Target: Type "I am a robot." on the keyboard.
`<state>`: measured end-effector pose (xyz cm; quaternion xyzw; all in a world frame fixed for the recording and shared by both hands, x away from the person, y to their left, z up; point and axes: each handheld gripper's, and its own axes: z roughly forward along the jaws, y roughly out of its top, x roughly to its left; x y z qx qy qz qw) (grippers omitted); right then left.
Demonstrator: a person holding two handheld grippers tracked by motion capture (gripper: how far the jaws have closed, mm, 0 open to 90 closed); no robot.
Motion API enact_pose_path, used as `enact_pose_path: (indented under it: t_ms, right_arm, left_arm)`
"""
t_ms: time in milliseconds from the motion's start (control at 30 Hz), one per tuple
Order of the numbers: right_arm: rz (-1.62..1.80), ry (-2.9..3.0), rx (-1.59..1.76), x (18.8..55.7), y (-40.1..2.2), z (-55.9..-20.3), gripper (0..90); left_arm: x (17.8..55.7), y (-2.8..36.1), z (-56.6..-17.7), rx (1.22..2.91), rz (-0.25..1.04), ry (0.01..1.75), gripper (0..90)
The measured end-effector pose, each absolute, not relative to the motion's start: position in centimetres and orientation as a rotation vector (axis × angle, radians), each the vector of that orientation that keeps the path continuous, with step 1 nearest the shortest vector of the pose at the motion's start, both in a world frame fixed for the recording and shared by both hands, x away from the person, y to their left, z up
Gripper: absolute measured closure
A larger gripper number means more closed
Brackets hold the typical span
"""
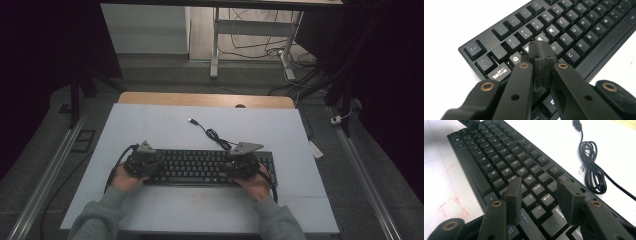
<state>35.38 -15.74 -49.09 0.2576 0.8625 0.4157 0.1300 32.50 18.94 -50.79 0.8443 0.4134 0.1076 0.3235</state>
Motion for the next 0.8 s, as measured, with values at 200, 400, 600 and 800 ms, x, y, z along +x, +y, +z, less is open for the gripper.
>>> enact_pose_path:
  t_ms: [200,400,600,800]
  right_arm:
    - [1.204,2.504,0.746,35.34,-15.85,-49.04,55.6]
    - [1.197,2.506,0.748,35.36,-15.84,-49.09,55.3]
    - [1.199,2.505,0.747,35.34,-15.79,-49.11,55.2]
    - [1.193,2.509,0.749,35.40,-15.82,-49.17,55.1]
  left_arm:
    - [32.53,18.81,-50.98,2.240,0.288,1.084,88.8]
    - [32.49,18.90,-51.12,2.248,0.289,1.091,88.8]
    - [32.53,18.85,-51.30,2.258,0.293,1.093,88.8]
    - [32.58,18.76,-51.55,2.267,0.291,1.095,88.8]
